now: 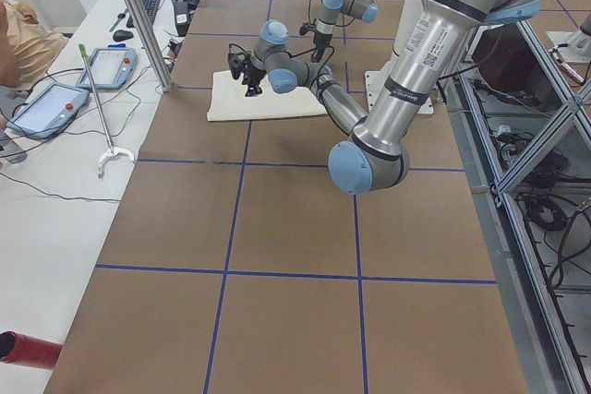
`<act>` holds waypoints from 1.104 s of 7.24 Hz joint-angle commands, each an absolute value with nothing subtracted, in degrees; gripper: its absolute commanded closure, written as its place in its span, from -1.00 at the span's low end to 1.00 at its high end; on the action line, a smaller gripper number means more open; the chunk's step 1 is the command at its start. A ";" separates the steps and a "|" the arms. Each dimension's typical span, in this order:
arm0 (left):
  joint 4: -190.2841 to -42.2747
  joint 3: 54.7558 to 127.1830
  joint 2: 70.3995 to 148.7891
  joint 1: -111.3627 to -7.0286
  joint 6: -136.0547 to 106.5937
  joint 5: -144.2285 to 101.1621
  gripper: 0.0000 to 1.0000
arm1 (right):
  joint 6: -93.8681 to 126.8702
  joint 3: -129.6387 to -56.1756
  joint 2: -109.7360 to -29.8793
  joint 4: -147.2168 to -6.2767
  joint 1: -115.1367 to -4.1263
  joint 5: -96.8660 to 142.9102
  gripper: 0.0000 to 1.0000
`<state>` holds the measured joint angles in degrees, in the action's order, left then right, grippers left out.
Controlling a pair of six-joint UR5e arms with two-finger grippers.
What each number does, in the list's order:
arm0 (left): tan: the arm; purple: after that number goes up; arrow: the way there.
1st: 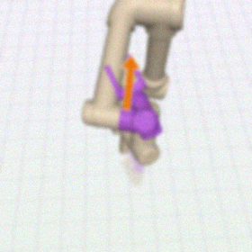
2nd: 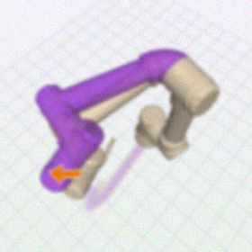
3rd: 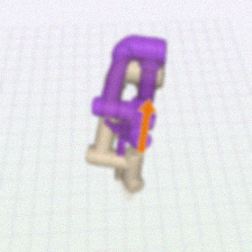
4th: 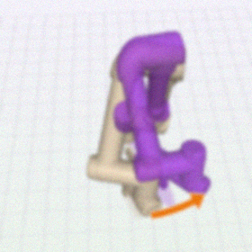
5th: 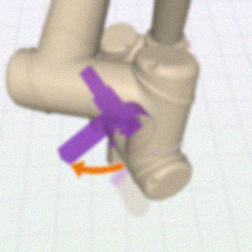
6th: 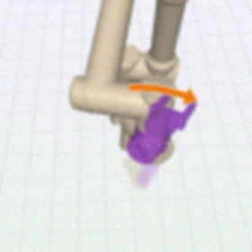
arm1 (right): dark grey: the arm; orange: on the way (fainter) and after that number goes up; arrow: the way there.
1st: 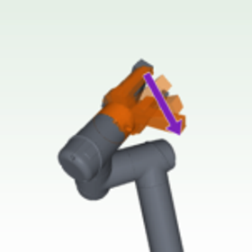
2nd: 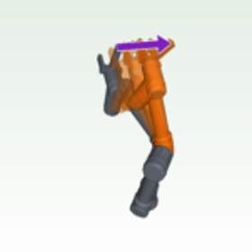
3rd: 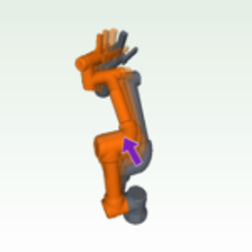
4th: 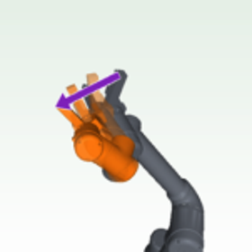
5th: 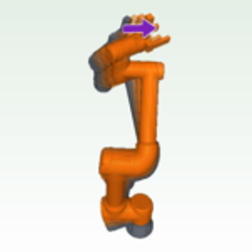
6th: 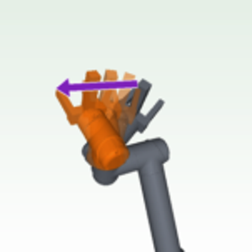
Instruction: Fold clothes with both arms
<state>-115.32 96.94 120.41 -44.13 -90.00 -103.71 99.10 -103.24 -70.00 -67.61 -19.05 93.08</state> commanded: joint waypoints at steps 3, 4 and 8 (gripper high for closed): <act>-115.40 99.47 119.89 -42.73 -92.35 -103.89 -0.08 | 99.23 -109.30 -74.24 -67.76 -18.12 92.99 1.00; -115.40 102.36 118.14 -37.93 -98.03 -103.28 -0.08 | 102.19 -114.47 -78.18 -67.76 -15.50 92.81 1.00; -113.39 114.35 108.10 -14.53 -114.25 -91.32 -0.09 | 108.02 -117.42 -79.63 -67.68 -12.31 92.55 1.00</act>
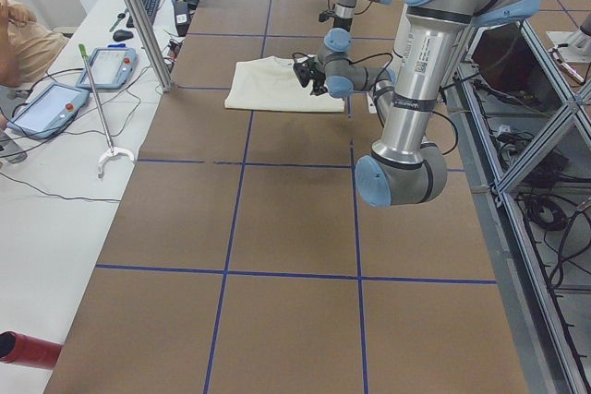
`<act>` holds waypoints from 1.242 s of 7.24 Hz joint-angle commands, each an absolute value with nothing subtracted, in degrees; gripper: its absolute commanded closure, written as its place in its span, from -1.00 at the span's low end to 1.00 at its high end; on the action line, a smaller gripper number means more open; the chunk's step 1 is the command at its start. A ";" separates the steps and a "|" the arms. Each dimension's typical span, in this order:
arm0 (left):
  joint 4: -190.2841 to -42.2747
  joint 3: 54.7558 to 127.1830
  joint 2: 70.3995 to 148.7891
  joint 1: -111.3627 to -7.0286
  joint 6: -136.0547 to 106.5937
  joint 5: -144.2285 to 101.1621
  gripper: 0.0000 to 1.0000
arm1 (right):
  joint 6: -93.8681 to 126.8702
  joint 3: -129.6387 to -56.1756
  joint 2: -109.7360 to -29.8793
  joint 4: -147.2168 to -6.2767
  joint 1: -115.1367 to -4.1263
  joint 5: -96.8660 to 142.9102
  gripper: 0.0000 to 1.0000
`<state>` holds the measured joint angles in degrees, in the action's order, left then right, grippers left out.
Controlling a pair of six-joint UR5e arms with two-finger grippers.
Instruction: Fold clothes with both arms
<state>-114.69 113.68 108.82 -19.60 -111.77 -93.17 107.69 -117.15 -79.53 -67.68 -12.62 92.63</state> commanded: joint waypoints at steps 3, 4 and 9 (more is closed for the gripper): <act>-111.36 110.84 108.28 -9.58 -114.35 -91.14 -0.09 | 108.02 -117.42 -79.80 -67.68 -12.39 92.37 1.00; -111.36 110.57 108.37 -9.58 -114.26 -91.14 -0.09 | 108.02 -117.42 -79.80 -67.68 -12.39 92.37 1.00; -111.36 108.81 108.54 -9.41 -114.08 -90.97 -0.04 | 108.02 -117.42 -79.89 -67.68 -12.48 92.20 1.00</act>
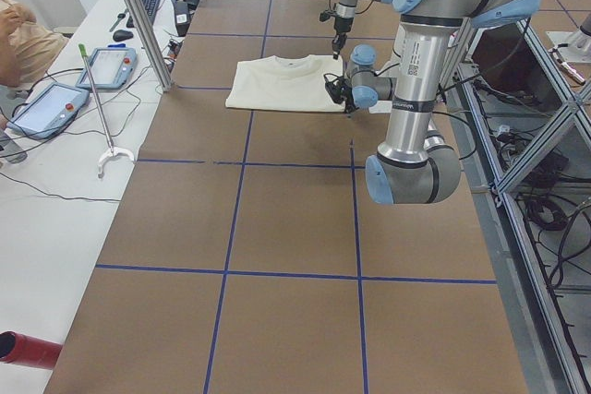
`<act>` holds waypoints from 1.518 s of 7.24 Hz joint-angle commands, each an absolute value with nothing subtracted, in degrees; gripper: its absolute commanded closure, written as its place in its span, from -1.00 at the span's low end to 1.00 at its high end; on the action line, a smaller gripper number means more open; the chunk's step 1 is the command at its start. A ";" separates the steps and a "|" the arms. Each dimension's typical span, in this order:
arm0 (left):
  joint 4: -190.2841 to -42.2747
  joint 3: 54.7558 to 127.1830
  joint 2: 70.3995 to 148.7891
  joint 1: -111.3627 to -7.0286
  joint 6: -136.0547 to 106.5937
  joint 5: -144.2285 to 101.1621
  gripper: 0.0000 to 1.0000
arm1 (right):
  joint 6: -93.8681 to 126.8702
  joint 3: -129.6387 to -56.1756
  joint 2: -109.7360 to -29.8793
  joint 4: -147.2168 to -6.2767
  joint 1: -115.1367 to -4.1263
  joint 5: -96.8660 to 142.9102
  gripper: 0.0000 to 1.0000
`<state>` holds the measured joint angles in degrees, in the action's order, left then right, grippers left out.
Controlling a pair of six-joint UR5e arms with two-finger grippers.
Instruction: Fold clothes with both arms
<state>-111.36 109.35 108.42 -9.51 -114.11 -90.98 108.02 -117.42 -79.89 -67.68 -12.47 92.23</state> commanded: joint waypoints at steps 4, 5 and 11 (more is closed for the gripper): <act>-111.62 108.98 108.54 -9.40 -113.91 -90.88 1.00 | 107.93 -117.33 -79.89 -67.68 -12.39 92.20 1.00; -111.62 109.94 108.54 -9.49 -113.82 -90.01 1.00 | 107.93 -117.25 -79.89 -67.68 -12.39 92.20 1.00; -111.27 125.76 102.05 0.43 -121.19 -81.04 1.00 | 107.49 -124.51 -82.24 -67.50 -8.00 92.46 1.00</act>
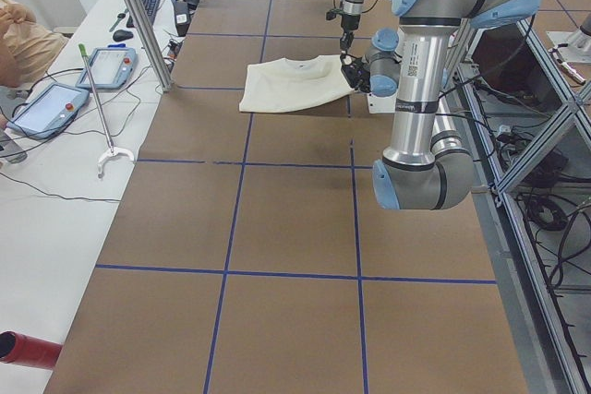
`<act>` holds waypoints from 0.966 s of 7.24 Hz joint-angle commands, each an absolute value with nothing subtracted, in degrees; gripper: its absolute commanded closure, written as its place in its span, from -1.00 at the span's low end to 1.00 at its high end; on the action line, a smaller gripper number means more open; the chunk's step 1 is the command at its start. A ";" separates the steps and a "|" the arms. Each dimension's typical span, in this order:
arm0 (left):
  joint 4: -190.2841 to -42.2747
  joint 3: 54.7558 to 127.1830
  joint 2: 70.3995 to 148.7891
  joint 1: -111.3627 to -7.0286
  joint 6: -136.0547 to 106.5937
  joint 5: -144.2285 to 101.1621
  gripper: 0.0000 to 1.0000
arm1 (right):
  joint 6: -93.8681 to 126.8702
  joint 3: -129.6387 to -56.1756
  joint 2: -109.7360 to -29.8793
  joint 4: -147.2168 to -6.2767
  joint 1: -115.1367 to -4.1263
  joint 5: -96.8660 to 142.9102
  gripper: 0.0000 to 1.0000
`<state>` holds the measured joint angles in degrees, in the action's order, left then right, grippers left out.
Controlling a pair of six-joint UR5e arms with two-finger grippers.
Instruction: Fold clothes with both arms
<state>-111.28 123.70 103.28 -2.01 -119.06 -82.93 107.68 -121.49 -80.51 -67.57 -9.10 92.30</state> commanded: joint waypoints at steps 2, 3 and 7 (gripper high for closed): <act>-111.27 129.62 100.82 1.23 -123.12 -80.25 1.00 | 107.31 -130.93 -87.87 -67.33 -7.29 92.64 1.00; -109.36 133.29 100.81 0.36 -122.96 -80.33 1.00 | 107.31 -131.57 -87.37 -67.32 -9.99 92.46 1.00; -103.71 123.55 113.97 -19.91 -109.73 -84.17 1.00 | 107.23 -119.79 -73.90 -70.12 -30.70 99.10 1.00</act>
